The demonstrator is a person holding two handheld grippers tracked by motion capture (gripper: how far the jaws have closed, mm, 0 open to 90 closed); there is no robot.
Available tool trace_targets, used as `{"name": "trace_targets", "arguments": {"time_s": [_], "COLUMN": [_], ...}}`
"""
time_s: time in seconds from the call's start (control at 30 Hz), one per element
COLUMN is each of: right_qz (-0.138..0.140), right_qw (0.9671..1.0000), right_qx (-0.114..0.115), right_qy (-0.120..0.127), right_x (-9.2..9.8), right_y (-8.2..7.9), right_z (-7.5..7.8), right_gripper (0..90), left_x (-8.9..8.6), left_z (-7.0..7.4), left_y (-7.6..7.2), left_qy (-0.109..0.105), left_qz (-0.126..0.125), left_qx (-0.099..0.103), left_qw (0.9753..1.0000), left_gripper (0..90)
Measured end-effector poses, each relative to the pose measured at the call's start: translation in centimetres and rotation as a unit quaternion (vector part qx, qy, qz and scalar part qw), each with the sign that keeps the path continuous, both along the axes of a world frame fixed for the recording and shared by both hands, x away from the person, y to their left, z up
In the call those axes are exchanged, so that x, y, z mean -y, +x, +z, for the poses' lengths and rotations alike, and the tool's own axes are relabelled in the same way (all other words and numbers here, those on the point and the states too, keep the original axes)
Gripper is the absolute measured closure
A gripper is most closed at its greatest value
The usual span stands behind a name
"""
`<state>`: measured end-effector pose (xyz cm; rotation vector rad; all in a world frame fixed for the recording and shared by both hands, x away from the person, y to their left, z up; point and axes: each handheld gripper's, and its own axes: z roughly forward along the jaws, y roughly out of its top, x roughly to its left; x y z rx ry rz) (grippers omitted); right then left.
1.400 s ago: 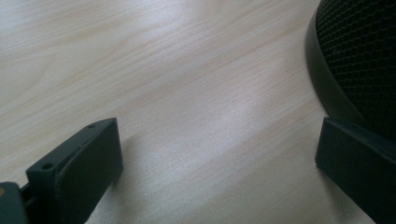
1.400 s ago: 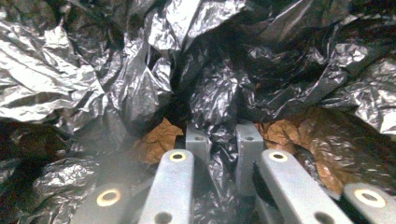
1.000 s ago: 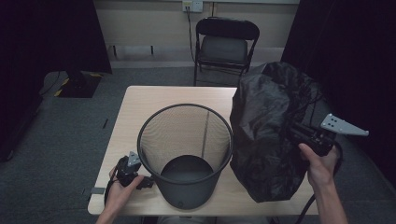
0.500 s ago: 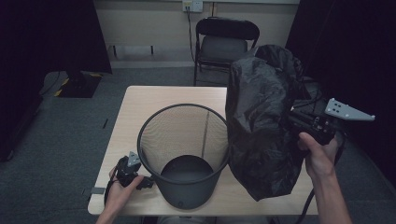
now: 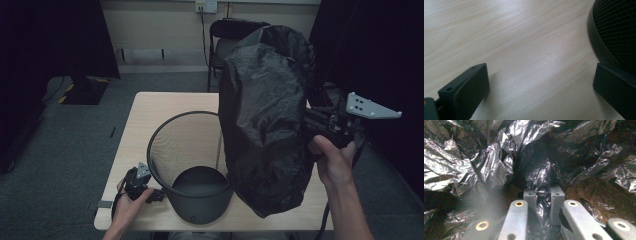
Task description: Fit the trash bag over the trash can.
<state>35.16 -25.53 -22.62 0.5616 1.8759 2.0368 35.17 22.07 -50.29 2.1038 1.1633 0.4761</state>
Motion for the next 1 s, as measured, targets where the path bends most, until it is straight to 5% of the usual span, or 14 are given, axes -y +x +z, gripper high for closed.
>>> {"name": "trace_targets", "arguments": {"time_s": [0.4, 0.77, 1.0], "right_qz": [0.056, 0.090, 0.100], "right_qw": [0.9984, 0.9943, 0.9906], "right_qx": [0.009, -0.007, -0.011], "right_qy": [0.001, -0.058, -0.092], "right_x": [-6.0, -12.0, -13.6], "right_y": [-0.2, 0.3, 0.3], "right_z": [1.7, 0.3, -0.2], "right_gripper": [80.6, 78.4, 55.6], "left_x": [0.0, -0.1, -0.2], "left_z": [0.0, 0.0, 0.0], "left_y": [0.0, -0.1, -0.1], "left_qy": [0.000, 0.000, 0.001], "left_qz": [0.000, 0.002, 0.007], "left_qx": [0.000, 0.000, 0.000], "left_qw": [1.0000, 1.0000, 1.0000], "left_gripper": [0.0, 0.1, 0.1]}}
